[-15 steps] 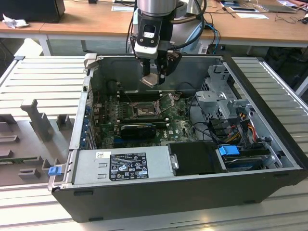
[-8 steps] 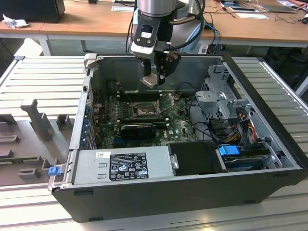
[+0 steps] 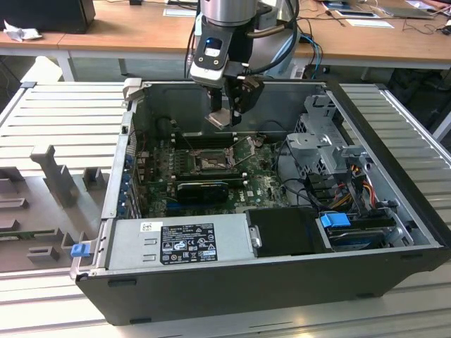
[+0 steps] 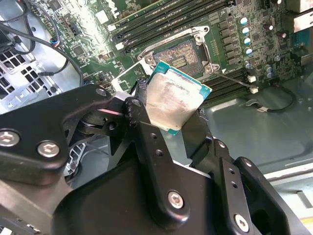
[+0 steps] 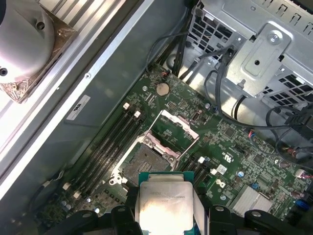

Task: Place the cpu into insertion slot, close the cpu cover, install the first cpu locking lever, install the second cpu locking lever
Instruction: 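Place the cpu into insertion slot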

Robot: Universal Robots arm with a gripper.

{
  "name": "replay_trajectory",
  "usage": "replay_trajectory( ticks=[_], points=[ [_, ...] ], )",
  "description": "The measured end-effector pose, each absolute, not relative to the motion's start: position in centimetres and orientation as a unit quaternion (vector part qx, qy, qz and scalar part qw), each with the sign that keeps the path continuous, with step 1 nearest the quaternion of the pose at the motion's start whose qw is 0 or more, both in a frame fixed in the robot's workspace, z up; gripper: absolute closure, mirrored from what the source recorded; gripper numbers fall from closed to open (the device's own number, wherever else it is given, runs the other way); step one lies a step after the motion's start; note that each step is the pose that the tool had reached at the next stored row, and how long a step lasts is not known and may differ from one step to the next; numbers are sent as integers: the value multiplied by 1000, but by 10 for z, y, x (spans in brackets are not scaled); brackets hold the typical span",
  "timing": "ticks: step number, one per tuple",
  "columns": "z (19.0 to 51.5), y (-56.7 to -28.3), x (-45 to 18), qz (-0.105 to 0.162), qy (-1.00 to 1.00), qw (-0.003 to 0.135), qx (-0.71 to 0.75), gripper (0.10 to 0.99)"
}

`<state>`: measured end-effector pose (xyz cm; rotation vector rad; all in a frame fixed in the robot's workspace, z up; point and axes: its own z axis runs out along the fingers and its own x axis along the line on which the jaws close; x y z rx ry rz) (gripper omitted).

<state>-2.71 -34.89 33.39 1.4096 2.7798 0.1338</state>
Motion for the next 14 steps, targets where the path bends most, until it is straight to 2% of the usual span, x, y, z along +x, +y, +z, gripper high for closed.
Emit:
replay_trajectory(
  ticks=[14],
  points=[
    [330,-349,-27,43,890,11,455,557]
  ],
)
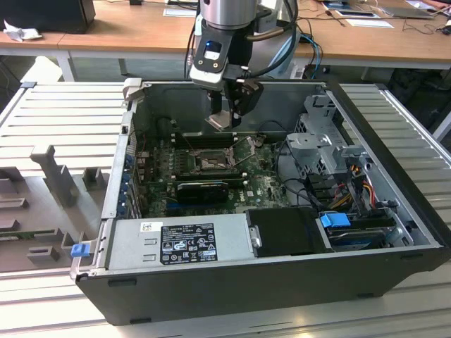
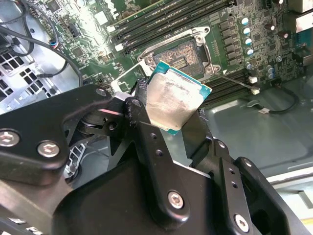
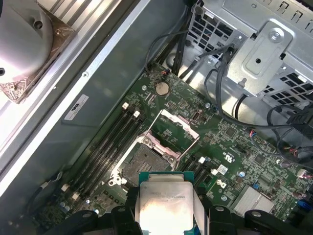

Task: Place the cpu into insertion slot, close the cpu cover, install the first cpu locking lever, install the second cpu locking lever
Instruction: 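Place the cpu into insertion slot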

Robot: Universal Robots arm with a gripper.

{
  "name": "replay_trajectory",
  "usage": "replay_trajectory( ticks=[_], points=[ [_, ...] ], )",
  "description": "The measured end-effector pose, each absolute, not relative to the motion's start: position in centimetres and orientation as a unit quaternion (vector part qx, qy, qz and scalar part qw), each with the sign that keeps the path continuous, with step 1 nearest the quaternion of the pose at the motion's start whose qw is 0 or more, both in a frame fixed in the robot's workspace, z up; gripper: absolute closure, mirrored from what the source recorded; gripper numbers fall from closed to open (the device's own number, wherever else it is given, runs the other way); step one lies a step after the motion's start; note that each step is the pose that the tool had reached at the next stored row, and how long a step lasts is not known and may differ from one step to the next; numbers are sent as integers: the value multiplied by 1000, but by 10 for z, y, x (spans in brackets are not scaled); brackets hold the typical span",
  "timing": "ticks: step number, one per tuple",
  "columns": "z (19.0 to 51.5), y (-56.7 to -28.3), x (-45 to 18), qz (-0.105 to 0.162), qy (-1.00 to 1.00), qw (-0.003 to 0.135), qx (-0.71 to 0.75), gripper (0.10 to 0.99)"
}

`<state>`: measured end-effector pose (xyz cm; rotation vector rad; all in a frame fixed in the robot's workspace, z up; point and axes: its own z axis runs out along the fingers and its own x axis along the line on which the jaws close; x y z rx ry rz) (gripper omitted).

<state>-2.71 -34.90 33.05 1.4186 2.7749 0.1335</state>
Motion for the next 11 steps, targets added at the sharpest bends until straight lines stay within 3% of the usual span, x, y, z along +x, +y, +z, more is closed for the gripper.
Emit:
replay_trajectory(
  ticks=[11],
  points=[
    [330,-349,-27,42,878,12,477,557]
  ],
)
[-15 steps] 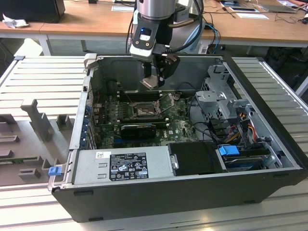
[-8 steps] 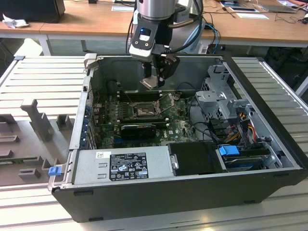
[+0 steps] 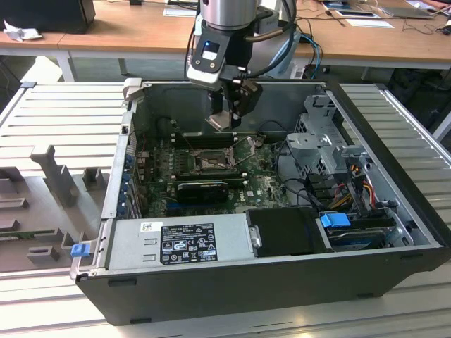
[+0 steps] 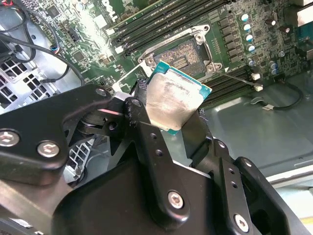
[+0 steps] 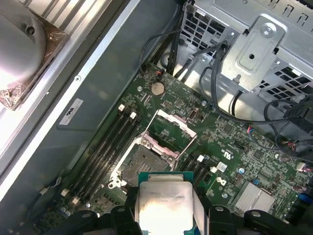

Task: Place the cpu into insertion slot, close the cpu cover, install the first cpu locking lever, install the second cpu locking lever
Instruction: 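Place the cpu into insertion slot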

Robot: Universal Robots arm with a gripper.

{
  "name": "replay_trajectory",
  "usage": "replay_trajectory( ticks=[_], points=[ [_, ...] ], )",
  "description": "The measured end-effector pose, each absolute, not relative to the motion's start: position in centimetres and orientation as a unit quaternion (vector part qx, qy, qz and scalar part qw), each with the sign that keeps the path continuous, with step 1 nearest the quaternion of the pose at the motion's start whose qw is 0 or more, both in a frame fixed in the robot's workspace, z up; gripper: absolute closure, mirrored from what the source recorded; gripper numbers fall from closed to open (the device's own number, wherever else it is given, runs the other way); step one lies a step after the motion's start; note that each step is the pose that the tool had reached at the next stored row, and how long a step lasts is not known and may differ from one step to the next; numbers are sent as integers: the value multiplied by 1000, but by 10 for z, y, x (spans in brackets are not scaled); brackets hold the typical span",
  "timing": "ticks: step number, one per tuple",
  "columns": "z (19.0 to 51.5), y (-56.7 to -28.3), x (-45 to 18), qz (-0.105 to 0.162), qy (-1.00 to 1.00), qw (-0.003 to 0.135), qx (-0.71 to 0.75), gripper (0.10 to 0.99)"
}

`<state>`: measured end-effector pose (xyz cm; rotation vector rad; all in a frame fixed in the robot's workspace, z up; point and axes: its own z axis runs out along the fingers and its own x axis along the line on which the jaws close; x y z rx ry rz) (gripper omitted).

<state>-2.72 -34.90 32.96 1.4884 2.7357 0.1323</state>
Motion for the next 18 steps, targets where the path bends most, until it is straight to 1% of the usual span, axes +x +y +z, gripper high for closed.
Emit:
replay_trajectory(
  ticks=[18],
  points=[
    [328,-349,-27,42,859,14,510,557]
  ],
)
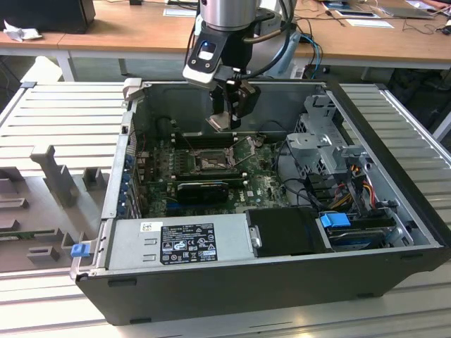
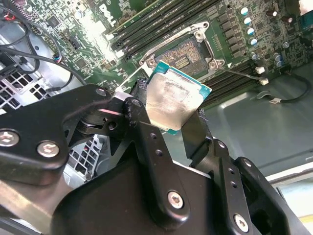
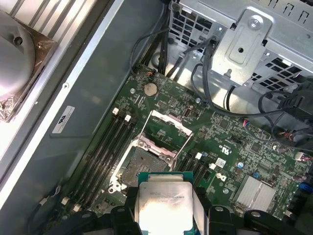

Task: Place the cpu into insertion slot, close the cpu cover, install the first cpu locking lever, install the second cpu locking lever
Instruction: 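Place the cpu into insertion slot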

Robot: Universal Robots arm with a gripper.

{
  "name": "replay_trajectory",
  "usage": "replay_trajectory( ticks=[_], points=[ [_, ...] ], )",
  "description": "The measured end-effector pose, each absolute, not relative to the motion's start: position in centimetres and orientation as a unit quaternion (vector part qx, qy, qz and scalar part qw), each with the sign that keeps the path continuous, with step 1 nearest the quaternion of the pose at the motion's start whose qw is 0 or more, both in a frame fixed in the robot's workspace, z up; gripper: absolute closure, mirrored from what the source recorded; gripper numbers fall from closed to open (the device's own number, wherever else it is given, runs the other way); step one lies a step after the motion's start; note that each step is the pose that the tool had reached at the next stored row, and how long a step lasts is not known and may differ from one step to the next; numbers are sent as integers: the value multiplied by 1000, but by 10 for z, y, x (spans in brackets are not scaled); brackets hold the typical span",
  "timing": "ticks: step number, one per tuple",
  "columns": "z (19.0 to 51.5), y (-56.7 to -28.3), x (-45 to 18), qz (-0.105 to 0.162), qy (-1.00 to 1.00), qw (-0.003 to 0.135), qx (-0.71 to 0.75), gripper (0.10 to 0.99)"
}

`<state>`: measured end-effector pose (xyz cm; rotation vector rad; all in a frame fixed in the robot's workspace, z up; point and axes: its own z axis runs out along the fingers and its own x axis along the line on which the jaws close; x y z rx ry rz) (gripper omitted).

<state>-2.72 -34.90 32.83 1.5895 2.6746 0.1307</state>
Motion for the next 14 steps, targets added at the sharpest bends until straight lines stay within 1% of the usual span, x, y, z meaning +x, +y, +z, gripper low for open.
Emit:
replay_trajectory(
  ticks=[14],
  points=[
    [327,-349,-27,41,837,16,545,557]
  ],
)
